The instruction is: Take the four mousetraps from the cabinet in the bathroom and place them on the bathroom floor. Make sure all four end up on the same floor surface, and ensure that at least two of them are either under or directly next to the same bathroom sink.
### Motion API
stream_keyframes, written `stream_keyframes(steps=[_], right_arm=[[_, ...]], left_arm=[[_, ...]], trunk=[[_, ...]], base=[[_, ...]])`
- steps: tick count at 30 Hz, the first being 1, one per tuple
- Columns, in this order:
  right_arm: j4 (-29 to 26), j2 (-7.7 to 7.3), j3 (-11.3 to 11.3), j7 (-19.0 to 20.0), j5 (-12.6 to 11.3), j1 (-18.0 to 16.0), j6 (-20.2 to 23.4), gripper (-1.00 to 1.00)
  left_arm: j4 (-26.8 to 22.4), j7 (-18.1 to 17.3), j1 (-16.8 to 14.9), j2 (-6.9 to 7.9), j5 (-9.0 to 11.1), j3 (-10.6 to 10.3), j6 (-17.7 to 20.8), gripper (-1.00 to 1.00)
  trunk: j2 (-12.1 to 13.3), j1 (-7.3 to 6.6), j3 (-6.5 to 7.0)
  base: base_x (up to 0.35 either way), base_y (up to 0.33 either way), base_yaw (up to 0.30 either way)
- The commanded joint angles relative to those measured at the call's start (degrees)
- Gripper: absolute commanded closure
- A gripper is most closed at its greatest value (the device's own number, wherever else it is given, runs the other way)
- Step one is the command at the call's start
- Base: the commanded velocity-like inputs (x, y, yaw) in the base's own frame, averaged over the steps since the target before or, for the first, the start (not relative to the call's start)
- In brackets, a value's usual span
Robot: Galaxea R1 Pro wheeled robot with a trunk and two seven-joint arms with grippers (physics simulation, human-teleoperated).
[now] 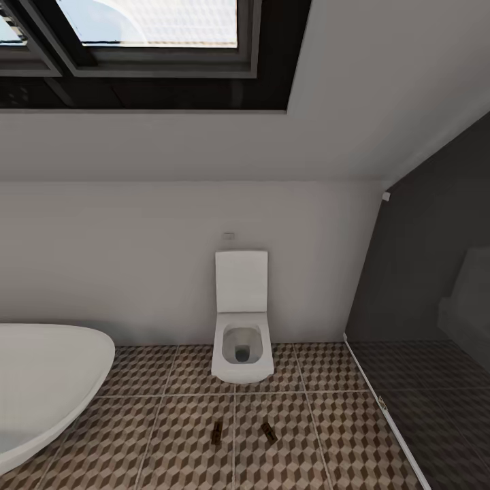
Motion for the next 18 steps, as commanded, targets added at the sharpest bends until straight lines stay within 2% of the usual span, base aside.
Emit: stream_keyframes(steps=[1, 18], right_arm=[[0.06, 0.01, 0.51, -0.19, -0.48, -0.06, -0.19, -1.00], [-0.02, 0.15, 0.43, -0.18, -0.49, -0.06, -0.22, -1.00]], left_arm=[[0.11, 0.10, -0.06, -0.18, 0.03, -0.33, -0.20, -1.00], [0.20, 0.04, -0.04, -0.42, 0.05, -0.33, -0.19, -1.00]], trunk=[[-0.13, 0.03, -0.13], [-0.13, 0.03, -0.13]], base=[[0.000, 0.000, 0.000], [0.000, 0.000, 0.000]])
